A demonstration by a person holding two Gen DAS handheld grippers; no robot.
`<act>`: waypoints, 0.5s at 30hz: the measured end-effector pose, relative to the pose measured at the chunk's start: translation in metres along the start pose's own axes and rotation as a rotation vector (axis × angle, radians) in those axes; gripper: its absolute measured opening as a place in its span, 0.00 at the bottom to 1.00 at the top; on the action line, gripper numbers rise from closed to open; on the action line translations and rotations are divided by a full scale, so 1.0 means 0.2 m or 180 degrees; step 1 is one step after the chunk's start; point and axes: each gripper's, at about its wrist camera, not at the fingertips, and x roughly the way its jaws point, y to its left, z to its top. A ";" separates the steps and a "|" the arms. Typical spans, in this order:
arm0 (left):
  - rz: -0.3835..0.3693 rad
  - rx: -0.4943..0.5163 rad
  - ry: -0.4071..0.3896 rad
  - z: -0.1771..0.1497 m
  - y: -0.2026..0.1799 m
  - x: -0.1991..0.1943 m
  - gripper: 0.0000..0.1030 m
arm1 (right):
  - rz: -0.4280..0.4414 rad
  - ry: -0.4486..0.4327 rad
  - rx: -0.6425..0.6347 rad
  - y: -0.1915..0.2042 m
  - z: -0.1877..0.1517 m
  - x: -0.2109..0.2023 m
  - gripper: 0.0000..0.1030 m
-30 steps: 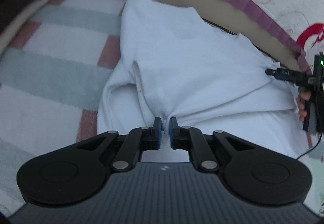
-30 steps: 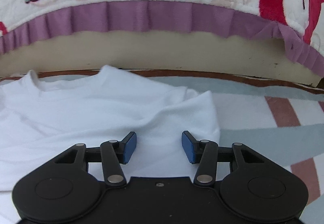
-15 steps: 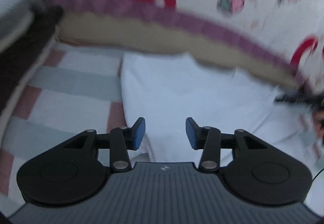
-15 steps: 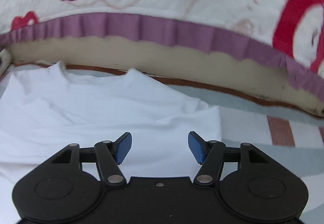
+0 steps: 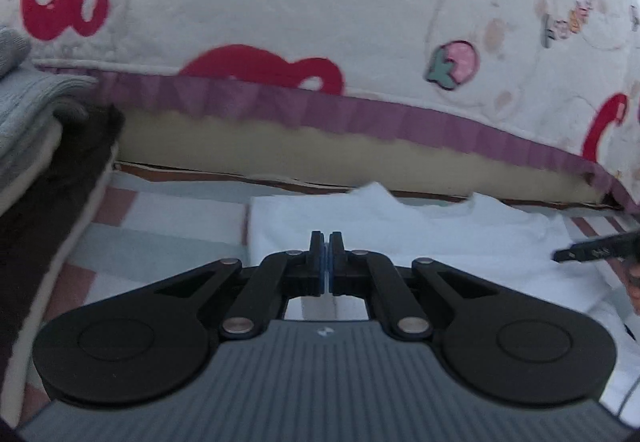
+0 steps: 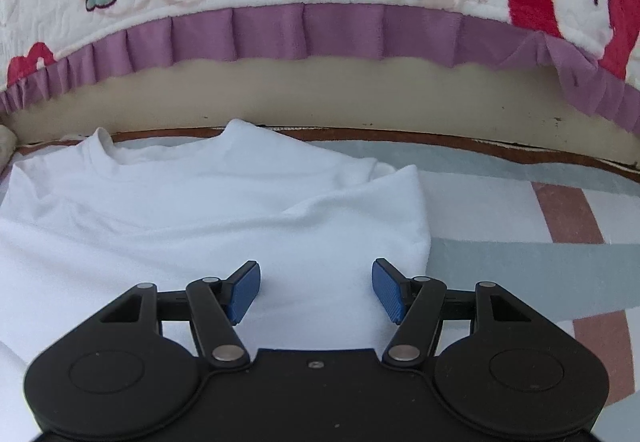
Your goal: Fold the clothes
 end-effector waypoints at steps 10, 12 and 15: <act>0.0014 -0.0045 0.0117 -0.01 0.06 0.14 0.01 | -0.0106 0.0148 -0.0366 0.04 -0.02 -0.03 0.67; -0.0021 -0.0087 0.0182 -0.04 0.08 0.15 0.01 | -0.0134 0.0174 -0.0421 0.04 -0.02 -0.04 0.67; -0.0027 -0.0101 0.0255 -0.10 0.09 0.16 0.01 | -0.0264 0.0117 -0.0384 0.03 -0.01 -0.03 0.67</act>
